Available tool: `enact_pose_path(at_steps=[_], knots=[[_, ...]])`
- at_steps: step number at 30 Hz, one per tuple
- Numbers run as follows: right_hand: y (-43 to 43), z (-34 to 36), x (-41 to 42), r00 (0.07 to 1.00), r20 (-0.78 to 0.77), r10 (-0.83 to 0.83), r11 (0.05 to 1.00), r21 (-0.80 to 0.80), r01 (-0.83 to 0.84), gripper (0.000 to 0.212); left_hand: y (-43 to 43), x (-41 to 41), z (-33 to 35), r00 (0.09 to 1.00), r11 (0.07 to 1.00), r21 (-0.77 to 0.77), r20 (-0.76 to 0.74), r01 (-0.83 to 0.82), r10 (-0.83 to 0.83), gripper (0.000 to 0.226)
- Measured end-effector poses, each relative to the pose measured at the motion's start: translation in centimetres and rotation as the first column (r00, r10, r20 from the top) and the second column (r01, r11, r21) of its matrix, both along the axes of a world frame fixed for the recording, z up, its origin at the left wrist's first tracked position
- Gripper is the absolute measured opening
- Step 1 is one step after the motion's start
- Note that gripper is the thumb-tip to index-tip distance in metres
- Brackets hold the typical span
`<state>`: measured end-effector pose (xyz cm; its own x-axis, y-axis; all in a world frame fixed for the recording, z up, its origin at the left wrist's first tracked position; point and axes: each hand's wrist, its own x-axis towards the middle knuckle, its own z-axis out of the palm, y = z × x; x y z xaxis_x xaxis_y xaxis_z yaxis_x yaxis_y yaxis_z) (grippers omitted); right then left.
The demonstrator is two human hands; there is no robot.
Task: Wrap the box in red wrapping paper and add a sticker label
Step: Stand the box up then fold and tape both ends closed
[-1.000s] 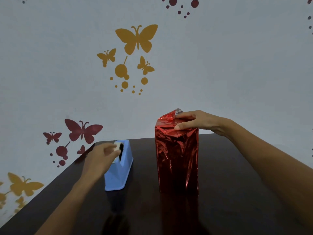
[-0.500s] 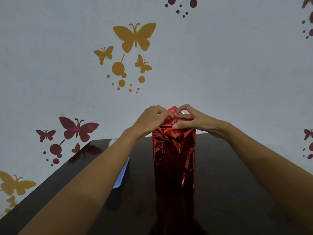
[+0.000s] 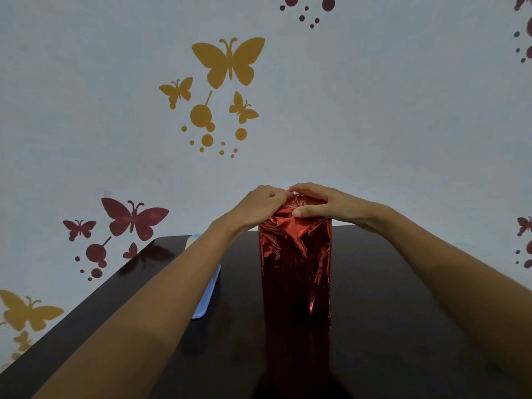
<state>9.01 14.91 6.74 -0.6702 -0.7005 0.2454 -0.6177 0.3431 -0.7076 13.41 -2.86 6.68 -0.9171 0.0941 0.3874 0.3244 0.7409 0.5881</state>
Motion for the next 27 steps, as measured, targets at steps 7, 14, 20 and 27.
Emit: enact_pose_path(at_steps=[7, 14, 20, 27], knots=[[0.0, 1.2, 0.3, 1.000, 0.000, -0.007, 0.987, 0.160, 0.007, 0.050, -0.7, -0.1, 0.4, 0.999, 0.999, 0.035, 0.028, -0.032, 0.031, 0.045], [-0.2, 2.3, 0.2, 0.997, -0.008, -0.072, 0.964, 0.256, 0.071, 0.065, -1.1, 0.0, 0.0, 0.999, 0.997, 0.070, -0.014, -0.029, 0.030, 0.044], [-0.4, 1.9, -0.2, 0.998, 0.025, -0.060, 0.973, 0.225, 0.053, 0.071, -0.8, 0.3, -0.3, 0.996, 0.991, 0.129, -0.082, -0.027, 0.038, 0.033], [-0.5, 1.0, -0.3, 0.998, 0.056, 0.021, 0.995, 0.097, -0.026, 0.081, -0.6, -0.1, -0.8, 0.990, 0.969, 0.247, -0.127, -0.025, 0.058, 0.017]])
